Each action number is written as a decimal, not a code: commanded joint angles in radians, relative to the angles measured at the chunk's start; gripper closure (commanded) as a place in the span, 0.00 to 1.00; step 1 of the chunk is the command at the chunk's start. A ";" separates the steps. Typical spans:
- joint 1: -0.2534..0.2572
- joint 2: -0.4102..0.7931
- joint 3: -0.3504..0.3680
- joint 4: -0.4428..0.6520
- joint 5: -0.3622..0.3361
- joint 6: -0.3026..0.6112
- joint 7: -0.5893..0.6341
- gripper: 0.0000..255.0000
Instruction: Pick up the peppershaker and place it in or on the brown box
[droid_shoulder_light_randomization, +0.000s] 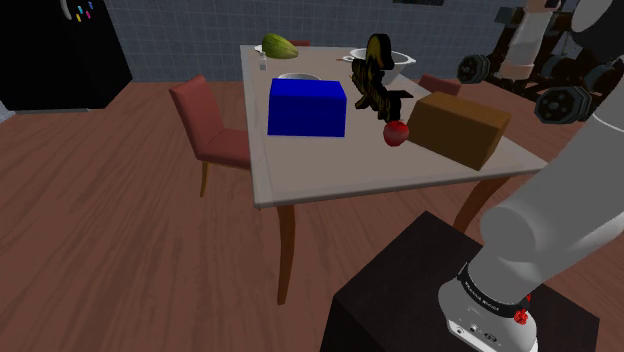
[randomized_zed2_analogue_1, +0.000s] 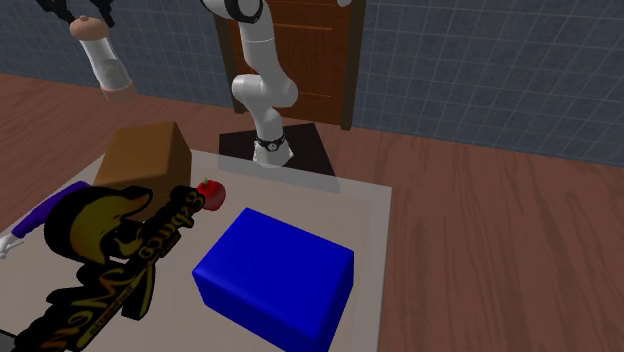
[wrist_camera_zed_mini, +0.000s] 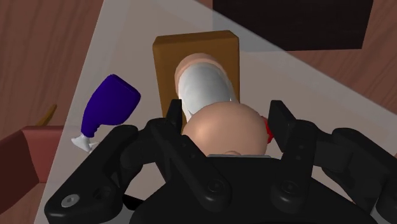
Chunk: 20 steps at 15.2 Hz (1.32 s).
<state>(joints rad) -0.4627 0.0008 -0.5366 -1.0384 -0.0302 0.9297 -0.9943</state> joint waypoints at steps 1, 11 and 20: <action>0.014 -0.041 0.013 -0.081 -0.021 0.046 0.018 1.00; 0.035 -0.187 0.058 -0.391 -0.079 0.224 0.083 1.00; 0.034 -0.266 0.075 -0.593 -0.104 0.354 0.115 1.00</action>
<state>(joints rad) -0.4284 -0.2575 -0.4637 -1.6129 -0.1316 1.2714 -0.8828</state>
